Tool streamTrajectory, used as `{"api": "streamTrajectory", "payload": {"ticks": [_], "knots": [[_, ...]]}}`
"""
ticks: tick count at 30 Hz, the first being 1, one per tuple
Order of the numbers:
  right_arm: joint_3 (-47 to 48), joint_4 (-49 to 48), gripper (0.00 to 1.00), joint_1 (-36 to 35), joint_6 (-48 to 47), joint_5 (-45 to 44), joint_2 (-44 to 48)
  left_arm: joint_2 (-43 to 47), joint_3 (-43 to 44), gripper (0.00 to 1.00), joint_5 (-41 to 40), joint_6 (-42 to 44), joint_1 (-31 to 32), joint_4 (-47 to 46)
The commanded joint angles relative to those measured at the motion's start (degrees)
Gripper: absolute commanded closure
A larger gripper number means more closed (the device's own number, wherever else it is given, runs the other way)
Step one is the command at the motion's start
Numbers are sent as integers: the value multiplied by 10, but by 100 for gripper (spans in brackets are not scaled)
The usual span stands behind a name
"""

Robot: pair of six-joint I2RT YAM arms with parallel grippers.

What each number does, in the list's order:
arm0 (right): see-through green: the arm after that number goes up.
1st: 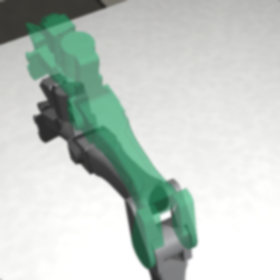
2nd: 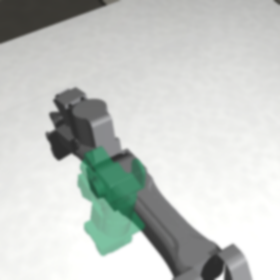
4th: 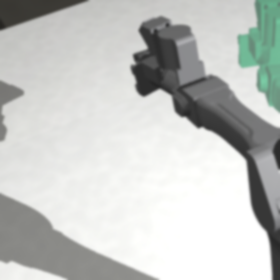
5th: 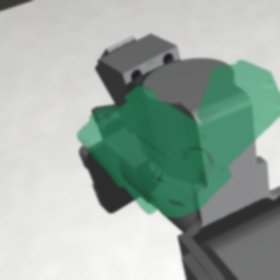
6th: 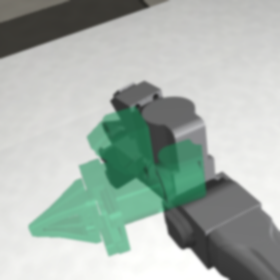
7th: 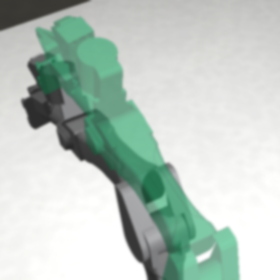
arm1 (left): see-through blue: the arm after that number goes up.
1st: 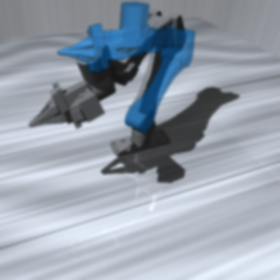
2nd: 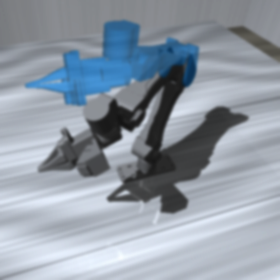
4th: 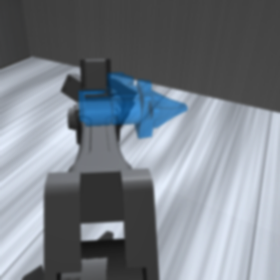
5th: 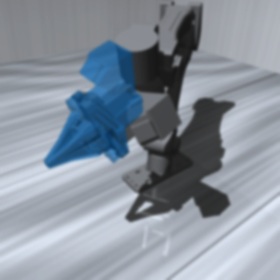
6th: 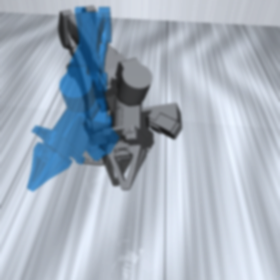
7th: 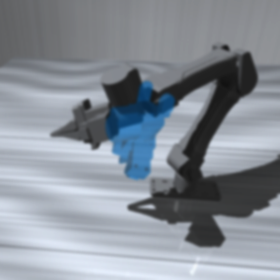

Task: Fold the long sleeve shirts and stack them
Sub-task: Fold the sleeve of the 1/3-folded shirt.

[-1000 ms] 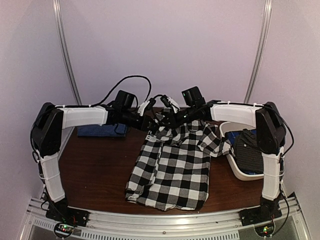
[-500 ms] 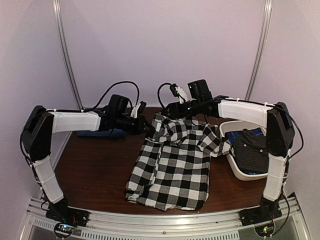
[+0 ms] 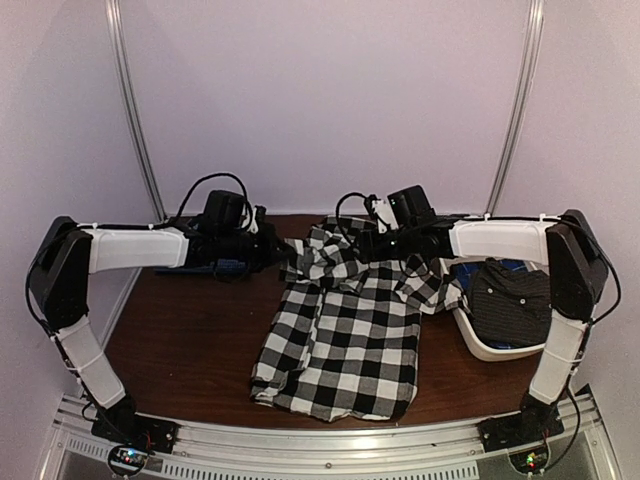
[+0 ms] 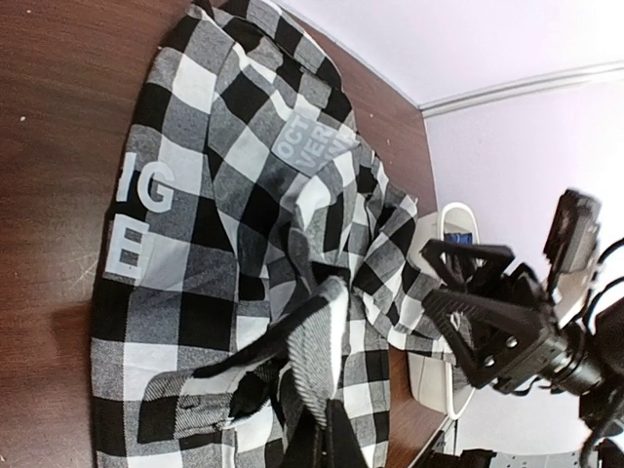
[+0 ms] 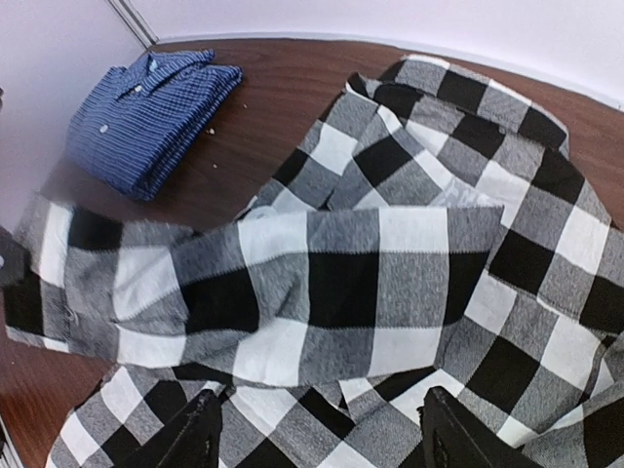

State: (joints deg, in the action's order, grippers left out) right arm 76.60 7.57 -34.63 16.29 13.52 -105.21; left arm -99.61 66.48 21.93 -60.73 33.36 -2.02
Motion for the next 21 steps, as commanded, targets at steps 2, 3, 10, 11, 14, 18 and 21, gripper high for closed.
{"api": "streamTrajectory", "payload": {"ticks": [2,3,10,11,14,18,21], "knots": [[-43,-27,29,-5,15,-28,34,32,-32,100,-17,-96,-14,-69],[-49,-27,29,-9,15,-31,33,37,-42,100,-19,-106,-15,-72],[-78,-47,33,-30,15,-71,21,68,-82,100,-42,-155,-17,-62],[-79,-51,33,-33,15,-76,17,72,-83,100,-45,-158,-20,-55],[-74,-56,35,-36,15,-85,3,90,-84,100,-59,-167,-28,-33],[-68,-58,36,-37,15,-85,-16,115,-79,100,-82,-170,-30,12],[-56,-53,37,-37,12,-85,-36,126,-81,100,-81,-176,-30,39]]}}
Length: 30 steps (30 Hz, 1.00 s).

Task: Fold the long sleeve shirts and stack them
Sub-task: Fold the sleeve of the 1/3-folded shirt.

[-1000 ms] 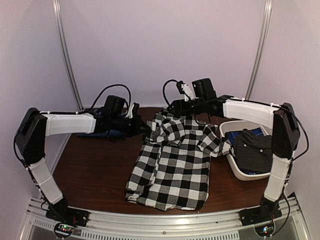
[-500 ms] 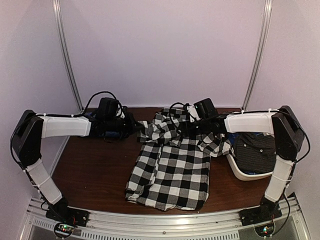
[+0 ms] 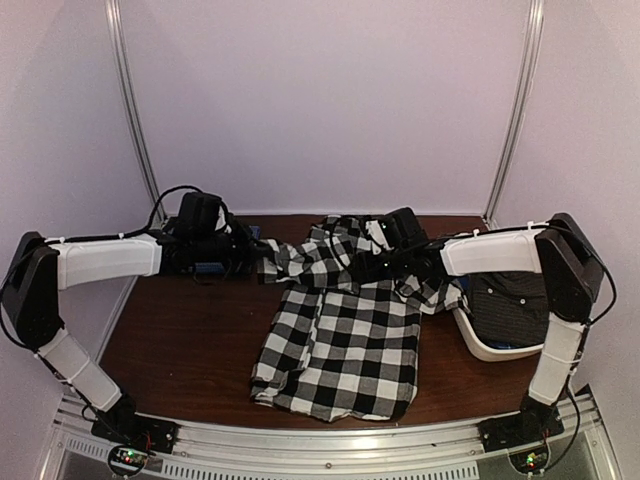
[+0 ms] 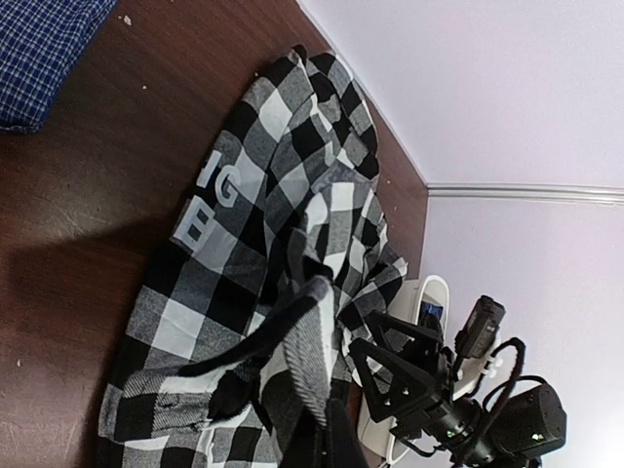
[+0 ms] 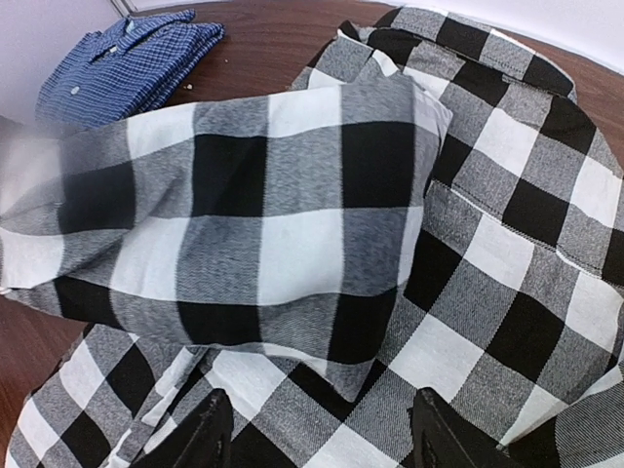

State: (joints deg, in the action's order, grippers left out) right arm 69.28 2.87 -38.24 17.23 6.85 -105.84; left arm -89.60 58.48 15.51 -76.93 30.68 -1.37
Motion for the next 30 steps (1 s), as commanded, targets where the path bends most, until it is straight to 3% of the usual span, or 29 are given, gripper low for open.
{"api": "streamTrajectory", "payload": {"ticks": [1,8,15,25,30], "knots": [[22,-4,37,0,3,-19,-36,29,-3,100,-13,-15,-3,38],[57,-4,39,0,6,11,-86,36,-11,100,9,-12,-3,74],[66,10,50,-1,19,15,-109,59,-26,100,16,-10,3,83],[77,43,57,1,22,22,-129,79,-66,100,36,-32,38,93],[84,41,69,1,24,33,-130,80,-70,100,36,-39,57,102]]}}
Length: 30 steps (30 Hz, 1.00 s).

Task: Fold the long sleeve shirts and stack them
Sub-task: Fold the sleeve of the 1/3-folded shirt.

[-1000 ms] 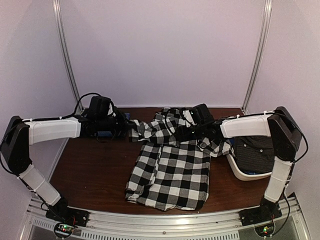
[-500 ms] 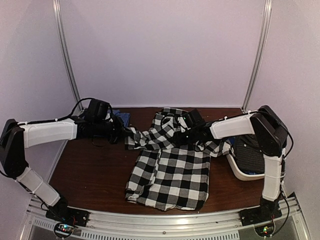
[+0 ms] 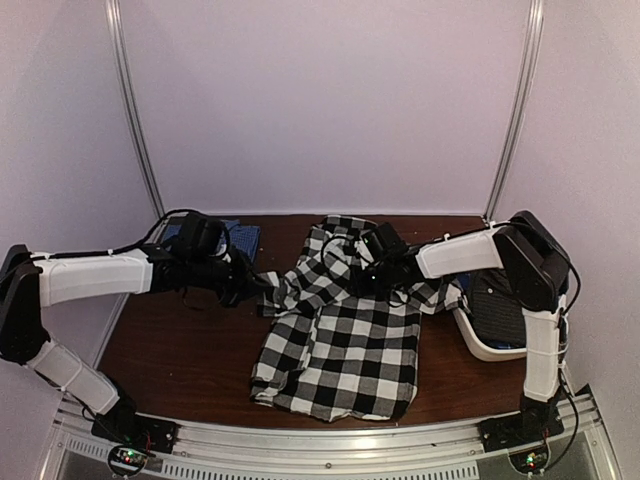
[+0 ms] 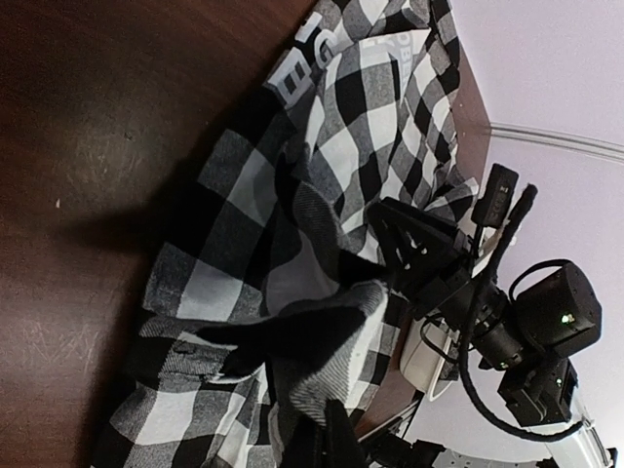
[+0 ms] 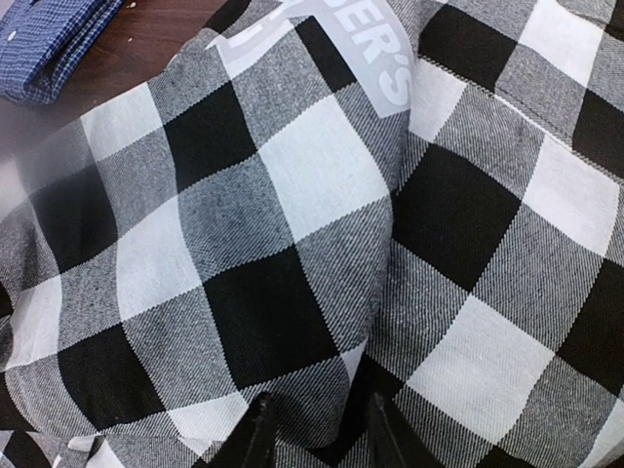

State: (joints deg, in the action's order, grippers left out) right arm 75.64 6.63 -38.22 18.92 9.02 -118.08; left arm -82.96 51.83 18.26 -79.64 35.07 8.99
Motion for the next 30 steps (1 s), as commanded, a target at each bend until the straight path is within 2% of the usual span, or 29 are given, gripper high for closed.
{"api": "streamTrajectory", "payload": {"ticks": [1,5,7,14,15,19,22,30], "knots": [[24,5,72,0,7,14,-9,13,-4,100,10,-14,16,-1],[36,13,93,1,6,14,-9,13,-2,100,15,-19,23,9],[43,21,100,1,4,12,-8,17,0,100,15,-22,28,16],[60,57,100,6,-5,-3,-5,28,0,100,18,-49,49,53],[63,61,98,6,-6,0,-6,27,-3,100,20,-56,54,53],[65,68,75,4,-7,15,-13,19,-1,100,23,-79,69,53],[58,66,66,5,-5,16,-16,10,1,100,23,-84,73,52],[65,64,63,4,-5,29,-35,1,-1,100,31,-106,87,44]]}}
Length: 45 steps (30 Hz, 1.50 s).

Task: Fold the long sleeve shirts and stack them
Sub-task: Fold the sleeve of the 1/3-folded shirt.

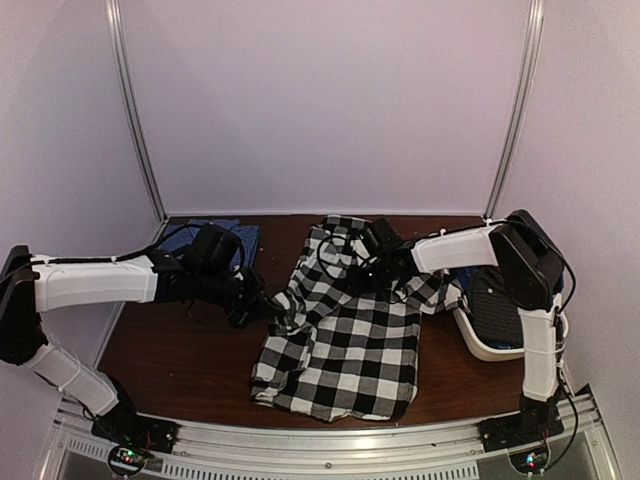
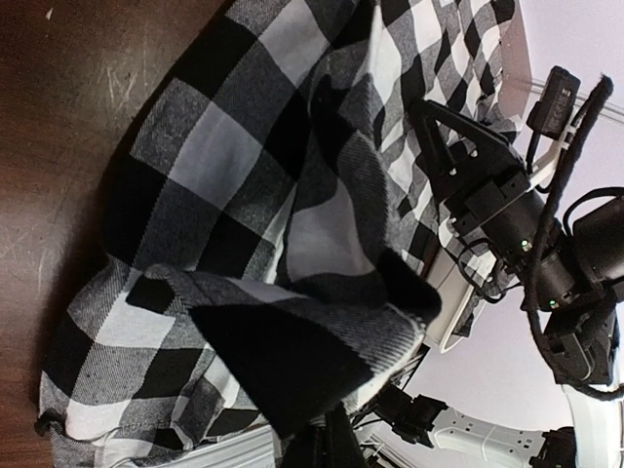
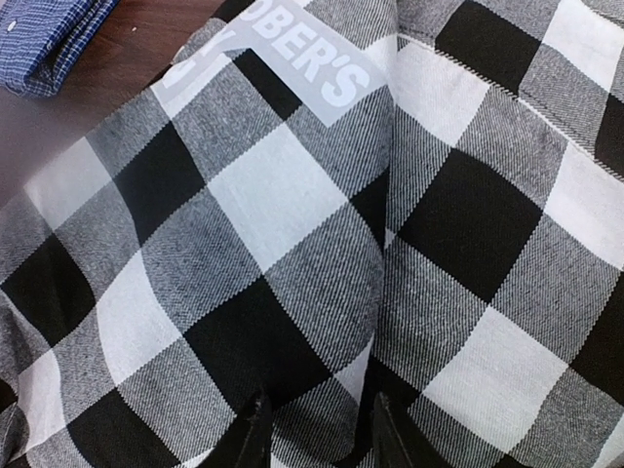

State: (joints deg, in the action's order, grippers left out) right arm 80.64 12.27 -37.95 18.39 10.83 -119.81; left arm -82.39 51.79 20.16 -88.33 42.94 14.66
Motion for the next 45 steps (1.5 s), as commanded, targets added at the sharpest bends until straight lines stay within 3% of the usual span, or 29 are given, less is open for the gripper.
{"api": "streamTrajectory", "payload": {"ticks": [1,4,9,11,15,18,21,25,28,32,40,45], "knots": [[16,7,64,1,1,11,-20,-3,0,100,12,-22,9,-13],[14,6,70,1,1,11,-21,0,1,100,12,-27,12,-13],[18,14,94,1,2,1,-15,1,6,100,20,-29,19,1],[25,28,99,2,1,-10,-11,3,9,100,23,-29,23,8],[32,46,100,3,-2,-43,-5,11,14,98,28,-21,26,28],[39,56,100,5,-4,-47,-11,25,1,87,26,-15,26,40],[43,66,96,5,-2,-52,-15,34,-18,72,30,3,26,35],[27,58,75,3,1,-58,6,44,-22,56,15,67,16,38],[17,62,61,-2,0,-70,28,39,-15,49,6,149,-12,56],[-3,62,51,-6,-1,-78,55,21,-11,42,-19,268,-50,81],[-32,56,44,-18,-3,-82,91,-26,-19,29,4,455,-83,-8],[-47,54,43,-19,1,-81,107,-56,-28,26,57,517,-83,-54]]}}
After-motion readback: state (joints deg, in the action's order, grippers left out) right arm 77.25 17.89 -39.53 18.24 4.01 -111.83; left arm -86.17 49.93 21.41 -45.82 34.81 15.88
